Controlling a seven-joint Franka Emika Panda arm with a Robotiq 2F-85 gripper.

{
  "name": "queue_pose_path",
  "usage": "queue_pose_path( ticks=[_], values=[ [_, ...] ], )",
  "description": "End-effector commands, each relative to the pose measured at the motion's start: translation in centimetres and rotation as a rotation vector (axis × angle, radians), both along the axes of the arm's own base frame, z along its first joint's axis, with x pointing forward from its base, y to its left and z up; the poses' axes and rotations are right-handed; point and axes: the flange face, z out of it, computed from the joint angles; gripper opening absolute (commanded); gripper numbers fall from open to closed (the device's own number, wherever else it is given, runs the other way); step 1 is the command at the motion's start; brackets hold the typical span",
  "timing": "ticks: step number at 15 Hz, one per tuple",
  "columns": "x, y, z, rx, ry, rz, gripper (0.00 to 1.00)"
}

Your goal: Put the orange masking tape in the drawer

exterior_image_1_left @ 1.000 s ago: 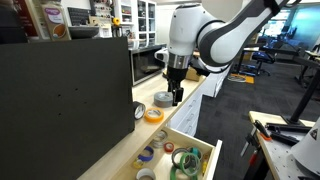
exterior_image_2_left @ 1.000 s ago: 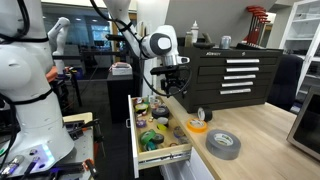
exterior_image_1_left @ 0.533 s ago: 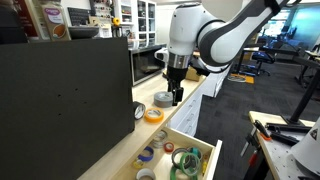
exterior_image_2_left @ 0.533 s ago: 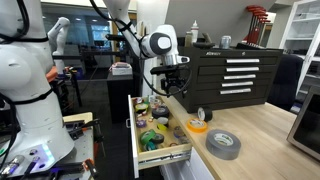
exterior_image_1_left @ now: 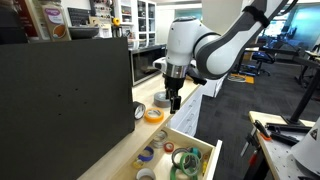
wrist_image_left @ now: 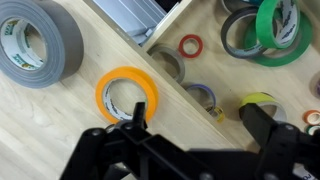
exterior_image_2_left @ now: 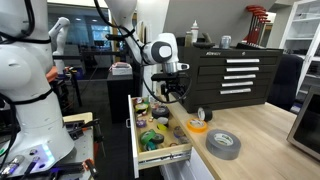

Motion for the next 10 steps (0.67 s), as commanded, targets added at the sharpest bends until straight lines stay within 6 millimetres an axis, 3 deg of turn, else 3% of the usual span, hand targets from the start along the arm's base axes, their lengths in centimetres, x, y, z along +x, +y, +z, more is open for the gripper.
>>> queue_pose_path(
  ticks=[1, 10],
  values=[
    [1.6, 0.3, -2.0, 0.029, -0.019, 0.039, 1.00],
    [6.0, -1.1, -4.8, 0.048, -0.027, 0.100, 1.00]
  ],
)
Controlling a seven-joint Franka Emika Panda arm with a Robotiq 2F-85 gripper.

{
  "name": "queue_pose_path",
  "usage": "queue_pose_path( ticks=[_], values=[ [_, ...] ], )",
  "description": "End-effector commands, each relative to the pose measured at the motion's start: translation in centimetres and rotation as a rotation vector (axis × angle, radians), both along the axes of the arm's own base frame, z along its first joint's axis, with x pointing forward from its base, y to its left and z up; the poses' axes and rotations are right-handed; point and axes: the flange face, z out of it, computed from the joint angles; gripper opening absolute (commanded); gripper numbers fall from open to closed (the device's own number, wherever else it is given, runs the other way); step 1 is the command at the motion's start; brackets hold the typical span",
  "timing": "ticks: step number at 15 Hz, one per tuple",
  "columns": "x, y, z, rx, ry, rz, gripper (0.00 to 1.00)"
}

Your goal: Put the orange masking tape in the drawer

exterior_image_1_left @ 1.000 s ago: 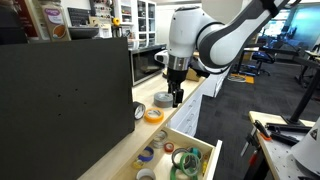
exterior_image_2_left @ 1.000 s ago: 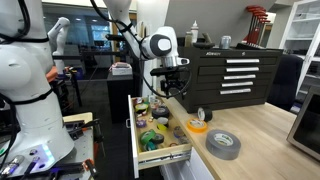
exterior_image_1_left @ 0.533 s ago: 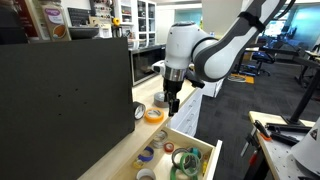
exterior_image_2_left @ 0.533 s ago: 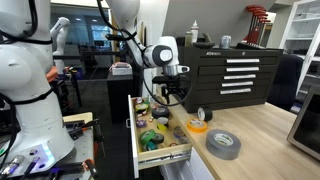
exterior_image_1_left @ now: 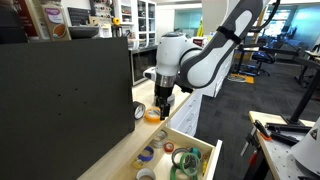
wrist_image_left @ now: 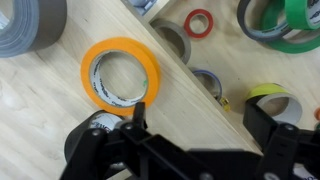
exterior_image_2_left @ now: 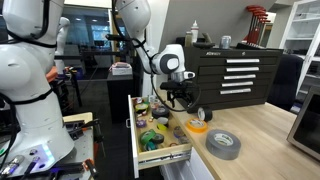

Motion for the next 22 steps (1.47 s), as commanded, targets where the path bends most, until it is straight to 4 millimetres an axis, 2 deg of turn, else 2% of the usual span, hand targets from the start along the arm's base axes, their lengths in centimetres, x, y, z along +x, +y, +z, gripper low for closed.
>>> queue_pose_path(
  ticks=[1, 5, 10, 15, 22],
  values=[
    [2.1, -1.1, -0.6, 0.014, -0.018, 0.019, 1.00],
    [3.0, -2.4, -1.7, 0.028, -0.005, 0.014, 1.00],
    [2.9, -3.8, -3.1, 0.033, 0.010, 0.012, 1.00],
    [2.8, -4.5, -4.3, 0.053, 0.031, 0.016, 1.00],
    [3.9, -5.0, -6.7, 0.064, 0.049, 0.047, 1.00]
  ],
)
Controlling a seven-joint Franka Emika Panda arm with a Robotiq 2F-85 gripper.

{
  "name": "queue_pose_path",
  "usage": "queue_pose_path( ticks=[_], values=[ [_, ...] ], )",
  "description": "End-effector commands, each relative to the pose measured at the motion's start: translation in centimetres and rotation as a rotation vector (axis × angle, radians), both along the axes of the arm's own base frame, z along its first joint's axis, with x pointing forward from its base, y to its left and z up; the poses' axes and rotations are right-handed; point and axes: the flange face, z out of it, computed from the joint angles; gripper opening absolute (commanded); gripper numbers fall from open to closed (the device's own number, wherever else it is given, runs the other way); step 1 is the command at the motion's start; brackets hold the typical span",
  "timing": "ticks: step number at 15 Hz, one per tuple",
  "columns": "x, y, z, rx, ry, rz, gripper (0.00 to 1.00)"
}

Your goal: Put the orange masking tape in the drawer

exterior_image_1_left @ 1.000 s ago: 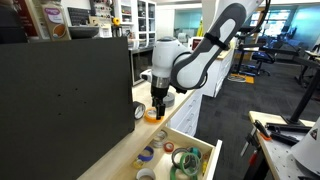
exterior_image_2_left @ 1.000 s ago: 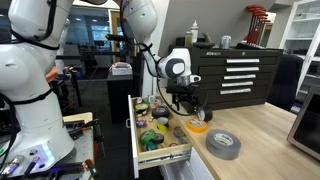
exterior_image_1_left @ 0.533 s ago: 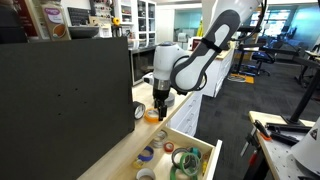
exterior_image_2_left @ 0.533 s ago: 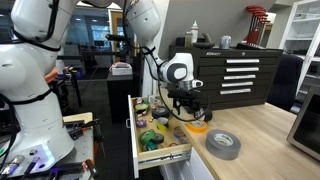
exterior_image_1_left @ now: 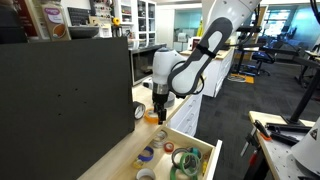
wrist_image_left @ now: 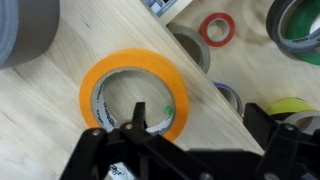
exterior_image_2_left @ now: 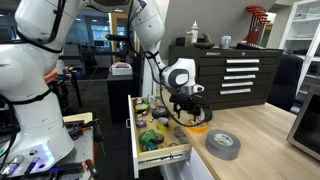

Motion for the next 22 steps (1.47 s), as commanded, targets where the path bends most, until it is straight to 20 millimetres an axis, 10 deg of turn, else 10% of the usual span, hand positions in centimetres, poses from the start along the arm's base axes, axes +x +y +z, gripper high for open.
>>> queue_pose_path(
  ticks=[1, 3, 4, 15, 22],
  values=[
    [1.1, -0.5, -0.9, 0.013, -0.005, 0.030, 1.00],
    [1.4, -0.7, -1.4, 0.016, -0.002, 0.032, 1.00],
    [1.4, -0.8, -1.5, 0.020, -0.001, 0.031, 0.75],
    [1.7, -2.4, -0.7, 0.026, -0.019, 0.021, 0.07],
    [1.4, -1.1, 3.6, -0.008, -0.059, 0.028, 0.05]
  ],
)
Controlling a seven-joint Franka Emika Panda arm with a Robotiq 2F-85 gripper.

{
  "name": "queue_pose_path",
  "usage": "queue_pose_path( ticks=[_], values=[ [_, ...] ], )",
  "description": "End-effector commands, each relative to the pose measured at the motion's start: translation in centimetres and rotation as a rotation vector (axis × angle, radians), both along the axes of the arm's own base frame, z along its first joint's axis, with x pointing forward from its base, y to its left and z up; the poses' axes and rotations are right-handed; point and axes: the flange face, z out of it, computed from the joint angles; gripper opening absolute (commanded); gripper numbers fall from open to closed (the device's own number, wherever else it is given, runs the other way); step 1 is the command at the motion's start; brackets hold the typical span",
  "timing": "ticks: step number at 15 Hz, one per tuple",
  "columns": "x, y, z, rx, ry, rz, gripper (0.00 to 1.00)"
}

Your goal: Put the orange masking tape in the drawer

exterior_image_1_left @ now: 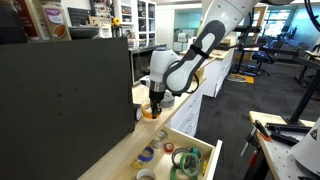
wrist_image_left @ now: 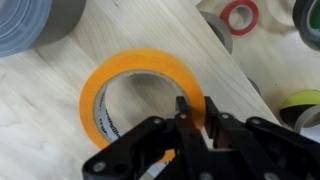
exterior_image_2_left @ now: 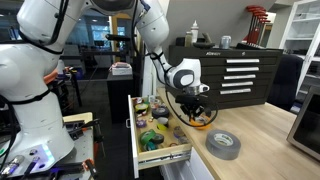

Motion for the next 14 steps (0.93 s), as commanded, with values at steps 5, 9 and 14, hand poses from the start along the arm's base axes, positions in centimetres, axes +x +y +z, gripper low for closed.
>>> queue_pose_path(
  ticks=[5, 9, 14],
  values=[
    [-3.0, 1.4, 6.2, -0.045, -0.031, 0.005, 0.05],
    [-5.6, 2.3, 6.5, -0.061, 0.012, -0.001, 0.05],
    [-9.4, 5.4, 6.4, -0.089, 0.075, 0.025, 0.05]
  ],
)
